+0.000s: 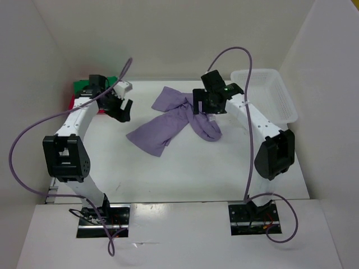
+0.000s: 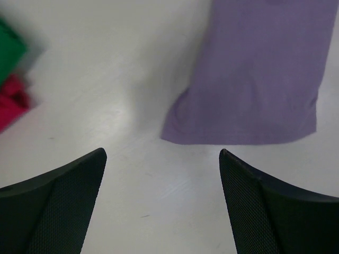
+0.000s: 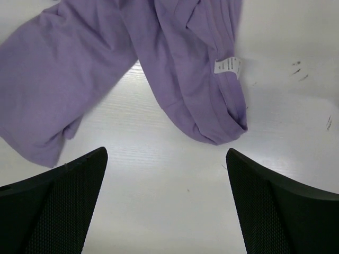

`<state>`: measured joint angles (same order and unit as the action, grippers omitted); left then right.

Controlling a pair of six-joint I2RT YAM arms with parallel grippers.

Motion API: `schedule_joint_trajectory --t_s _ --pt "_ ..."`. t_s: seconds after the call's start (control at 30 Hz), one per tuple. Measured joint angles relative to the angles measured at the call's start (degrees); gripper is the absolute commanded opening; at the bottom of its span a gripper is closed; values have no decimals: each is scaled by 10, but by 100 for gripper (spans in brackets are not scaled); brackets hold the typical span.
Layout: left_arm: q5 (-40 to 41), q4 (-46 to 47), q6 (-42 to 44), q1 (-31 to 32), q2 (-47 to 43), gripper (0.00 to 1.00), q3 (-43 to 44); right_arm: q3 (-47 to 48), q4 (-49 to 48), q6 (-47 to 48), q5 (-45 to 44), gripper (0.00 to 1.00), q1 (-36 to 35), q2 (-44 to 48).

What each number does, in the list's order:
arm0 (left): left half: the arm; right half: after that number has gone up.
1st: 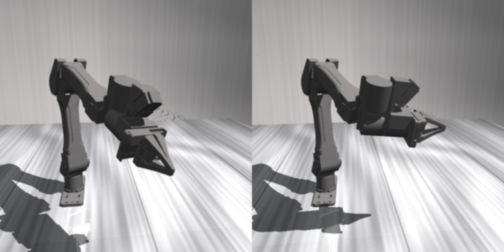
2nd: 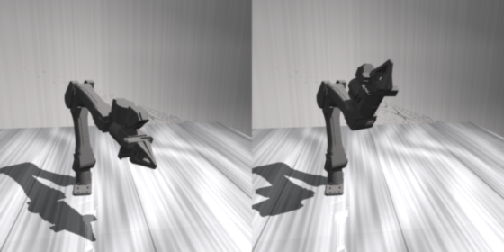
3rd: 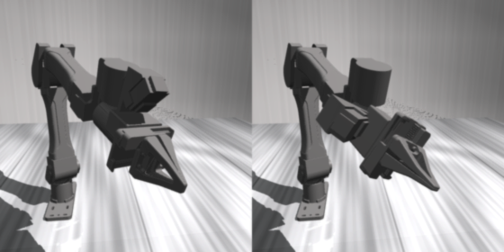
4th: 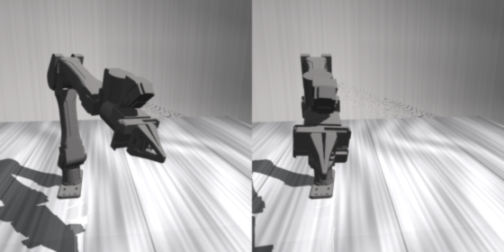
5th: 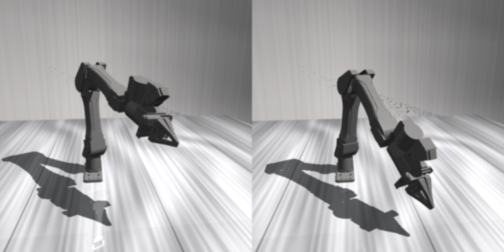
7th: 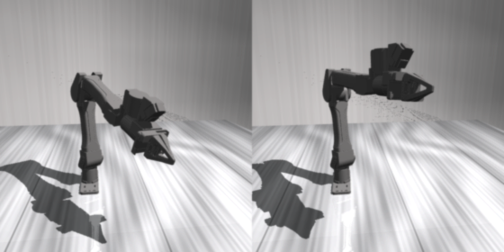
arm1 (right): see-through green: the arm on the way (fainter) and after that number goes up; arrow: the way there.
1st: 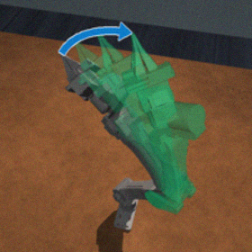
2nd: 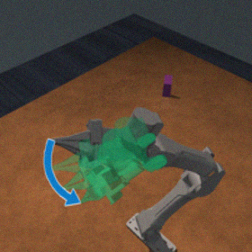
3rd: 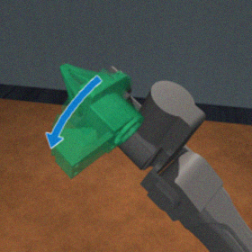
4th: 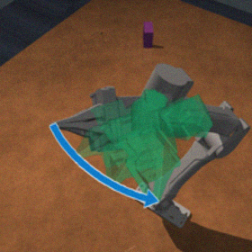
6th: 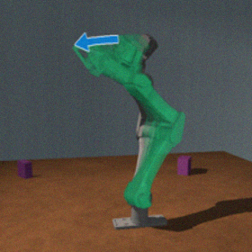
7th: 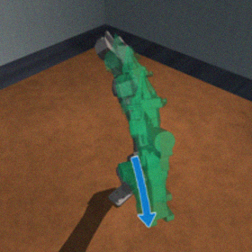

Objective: Fold and stack the t-shirts
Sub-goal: Flatten out the tshirt

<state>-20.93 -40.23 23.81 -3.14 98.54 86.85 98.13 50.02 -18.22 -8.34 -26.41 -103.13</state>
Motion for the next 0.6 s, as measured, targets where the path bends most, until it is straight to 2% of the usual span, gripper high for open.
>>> schedule_joint_trajectory --t_s 0.17,0.23,0.37,0.47,0.53,0.57,0.6 --pt "38 7 9 55 26 95 -83 -81 -47 -31 -10 95 5 29" --pt "57 18 9 57 60 100 -92 -99 -59 -44 -14 95 10 8" --pt "103 50 -4 59 129 100 -94 -128 -78 -63 -16 95 30 -41" --pt "126 80 -15 63 138 100 -88 -153 -85 -69 -18 95 40 -57" --pt "131 89 -20 66 149 83 -81 -165 -90 -75 -18 95 41 -58" --pt "128 87 -22 67 153 70 -76 -170 -93 -77 -18 95 42 -58" --pt "125 85 -21 69 156 44 -73 -174 -97 -79 -18 94 43 -58"
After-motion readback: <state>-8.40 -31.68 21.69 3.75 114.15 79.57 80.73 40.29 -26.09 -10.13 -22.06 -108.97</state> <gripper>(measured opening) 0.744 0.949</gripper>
